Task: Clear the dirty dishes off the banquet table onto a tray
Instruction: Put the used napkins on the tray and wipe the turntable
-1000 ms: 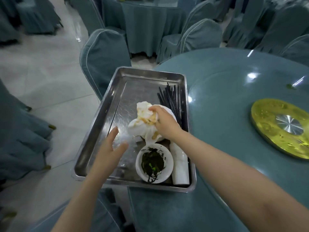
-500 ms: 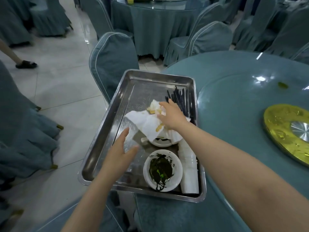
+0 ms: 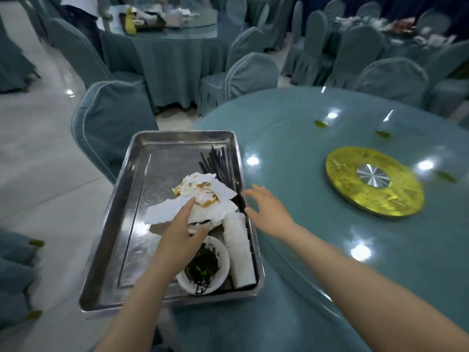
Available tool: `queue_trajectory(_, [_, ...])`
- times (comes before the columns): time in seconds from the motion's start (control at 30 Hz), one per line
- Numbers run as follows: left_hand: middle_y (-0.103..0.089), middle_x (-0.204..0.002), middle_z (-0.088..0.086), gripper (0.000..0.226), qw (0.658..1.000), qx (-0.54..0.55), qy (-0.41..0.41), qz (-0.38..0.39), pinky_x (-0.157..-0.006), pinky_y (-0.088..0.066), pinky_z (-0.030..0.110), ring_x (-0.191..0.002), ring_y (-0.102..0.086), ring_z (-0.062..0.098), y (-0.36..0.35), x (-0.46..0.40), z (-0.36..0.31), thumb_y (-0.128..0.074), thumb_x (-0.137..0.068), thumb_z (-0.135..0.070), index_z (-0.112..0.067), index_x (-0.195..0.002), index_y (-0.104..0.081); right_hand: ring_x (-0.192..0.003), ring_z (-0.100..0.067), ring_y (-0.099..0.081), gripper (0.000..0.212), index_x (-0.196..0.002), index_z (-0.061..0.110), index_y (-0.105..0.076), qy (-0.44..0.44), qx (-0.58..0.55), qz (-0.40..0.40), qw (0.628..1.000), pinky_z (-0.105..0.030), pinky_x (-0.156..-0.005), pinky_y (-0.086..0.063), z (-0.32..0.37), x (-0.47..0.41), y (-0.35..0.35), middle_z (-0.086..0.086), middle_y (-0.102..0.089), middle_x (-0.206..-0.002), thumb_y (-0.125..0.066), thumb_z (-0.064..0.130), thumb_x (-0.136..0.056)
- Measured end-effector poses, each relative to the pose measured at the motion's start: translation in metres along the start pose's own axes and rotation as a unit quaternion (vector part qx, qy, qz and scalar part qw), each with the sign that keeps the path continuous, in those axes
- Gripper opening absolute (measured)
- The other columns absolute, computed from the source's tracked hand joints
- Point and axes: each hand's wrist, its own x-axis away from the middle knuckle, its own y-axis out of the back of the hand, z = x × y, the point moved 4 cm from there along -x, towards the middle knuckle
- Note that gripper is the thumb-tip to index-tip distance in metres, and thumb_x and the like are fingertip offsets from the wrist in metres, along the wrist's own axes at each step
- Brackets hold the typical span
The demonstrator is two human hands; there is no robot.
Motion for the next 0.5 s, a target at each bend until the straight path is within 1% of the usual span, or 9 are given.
queue_trajectory(0.03, [-0.034, -0.148, -0.015, 0.068, 1.000, -0.008, -0.013, 0.015, -0.103, -0.039, 0.033, -0.129, -0.042, 0.013, -0.008, 0.001, -0.007, -0.058, -0.090, -0.032, -0.038, -0.147, -0.022, -0.146, -0.022, -0.015, 0.049, -0.141, 0.025, -0.040, -0.013, 0.004, -0.005, 1.000, -0.036, -0.117, -0.018, -0.011, 0.011, 0.004, -0.006, -0.024, -0.157, -0.052, 0.026, -0.094])
queue_trajectory(0.07, [-0.029, -0.151, -0.016, 0.067, 0.999, -0.019, -0.029, 0.028, -0.105, -0.034, 0.031, -0.134, -0.035, 0.009, -0.016, 0.003, -0.014, -0.058, -0.091, -0.033, -0.037, -0.147, -0.022, -0.146, -0.022, -0.017, 0.049, -0.141, 0.025, -0.041, -0.027, 0.007, -0.011, 1.000, -0.035, -0.117, -0.018, -0.022, 0.023, 0.009, -0.006, -0.025, -0.156, -0.052, 0.026, -0.094])
queue_trajectory(0.1, [-0.026, -0.153, -0.016, 0.067, 0.998, -0.028, -0.046, 0.041, -0.105, -0.030, 0.027, -0.136, -0.029, 0.005, -0.026, 0.005, -0.022, -0.058, -0.091, -0.033, -0.035, -0.148, -0.022, -0.145, -0.023, -0.018, 0.049, -0.141, 0.024, -0.041, -0.043, 0.005, -0.018, 0.999, -0.033, -0.116, -0.018, -0.035, 0.036, 0.014, -0.007, -0.027, -0.156, -0.053, 0.026, -0.093])
queue_trajectory(0.13, [-0.025, -0.153, -0.015, 0.068, 0.996, -0.033, -0.059, 0.052, -0.104, -0.027, 0.025, -0.137, -0.026, 0.003, -0.035, 0.007, -0.028, -0.058, -0.091, -0.031, -0.033, -0.148, -0.022, -0.145, -0.023, -0.020, 0.049, -0.141, 0.023, -0.042, -0.058, 0.000, -0.025, 0.998, -0.030, -0.115, -0.017, -0.048, 0.049, 0.019, -0.007, -0.029, -0.155, -0.054, 0.026, -0.093])
queue_trajectory(0.23, [-0.028, -0.153, -0.011, 0.069, 0.991, -0.046, -0.089, 0.092, -0.110, -0.026, 0.029, -0.139, -0.026, 0.008, -0.064, 0.013, -0.048, -0.059, -0.091, -0.027, -0.028, -0.149, -0.023, -0.144, -0.021, -0.022, 0.047, -0.139, 0.022, -0.045, -0.113, -0.015, -0.047, 0.992, -0.024, -0.113, -0.016, -0.089, 0.092, 0.033, -0.006, -0.032, -0.153, -0.055, 0.026, -0.094])
queue_trajectory(0.33, [-0.028, -0.154, -0.010, 0.068, 0.980, -0.073, -0.118, 0.140, -0.111, -0.025, 0.030, -0.140, -0.027, 0.010, -0.096, 0.018, -0.065, -0.058, -0.092, -0.027, -0.027, -0.150, -0.021, -0.142, -0.020, -0.028, 0.046, -0.138, 0.021, -0.046, -0.184, -0.010, -0.057, 0.981, -0.024, -0.111, -0.020, -0.134, 0.140, 0.042, -0.005, -0.035, -0.152, -0.055, 0.027, -0.094])
queue_trajectory(0.5, [-0.025, -0.155, -0.006, 0.069, 0.962, -0.103, -0.149, 0.205, -0.107, -0.022, 0.021, -0.141, -0.025, 0.011, -0.152, 0.029, -0.095, -0.057, -0.093, -0.026, -0.022, -0.150, -0.019, -0.140, -0.019, -0.032, 0.052, -0.142, 0.012, -0.040, -0.316, -0.001, -0.033, 0.948, -0.022, -0.111, -0.019, -0.218, 0.240, 0.045, -0.007, -0.035, -0.152, -0.055, 0.027, -0.094])
